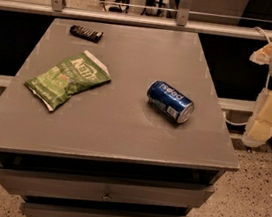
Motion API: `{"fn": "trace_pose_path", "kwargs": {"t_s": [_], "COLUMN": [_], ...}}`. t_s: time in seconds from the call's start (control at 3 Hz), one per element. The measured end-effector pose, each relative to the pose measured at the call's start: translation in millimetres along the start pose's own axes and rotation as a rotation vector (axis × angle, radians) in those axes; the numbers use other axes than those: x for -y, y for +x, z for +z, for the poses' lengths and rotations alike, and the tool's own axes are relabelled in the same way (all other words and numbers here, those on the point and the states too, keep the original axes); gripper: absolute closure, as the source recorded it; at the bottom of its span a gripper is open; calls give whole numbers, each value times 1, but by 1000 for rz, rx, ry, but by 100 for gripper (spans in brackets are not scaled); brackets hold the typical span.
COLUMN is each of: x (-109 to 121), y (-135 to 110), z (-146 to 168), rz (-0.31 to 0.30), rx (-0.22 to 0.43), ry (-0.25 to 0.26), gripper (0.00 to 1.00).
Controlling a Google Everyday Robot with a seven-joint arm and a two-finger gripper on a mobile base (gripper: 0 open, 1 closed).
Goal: Pick pepsi can
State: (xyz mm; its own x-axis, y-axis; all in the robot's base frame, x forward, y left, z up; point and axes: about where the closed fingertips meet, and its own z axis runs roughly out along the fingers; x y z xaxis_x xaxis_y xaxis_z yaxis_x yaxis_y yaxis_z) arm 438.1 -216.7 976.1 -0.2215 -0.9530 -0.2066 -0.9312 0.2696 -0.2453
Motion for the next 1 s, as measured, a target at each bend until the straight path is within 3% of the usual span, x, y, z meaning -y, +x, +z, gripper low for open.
{"fn": "trace_pose_path", "kwargs": {"t_s": [0.67,1.0], "x": [3,16], "y": [-5,-21], "z": [16,62], "rz": [10,60], "rx": [26,52], "ry": [2,-1], "gripper": [0,0]}}
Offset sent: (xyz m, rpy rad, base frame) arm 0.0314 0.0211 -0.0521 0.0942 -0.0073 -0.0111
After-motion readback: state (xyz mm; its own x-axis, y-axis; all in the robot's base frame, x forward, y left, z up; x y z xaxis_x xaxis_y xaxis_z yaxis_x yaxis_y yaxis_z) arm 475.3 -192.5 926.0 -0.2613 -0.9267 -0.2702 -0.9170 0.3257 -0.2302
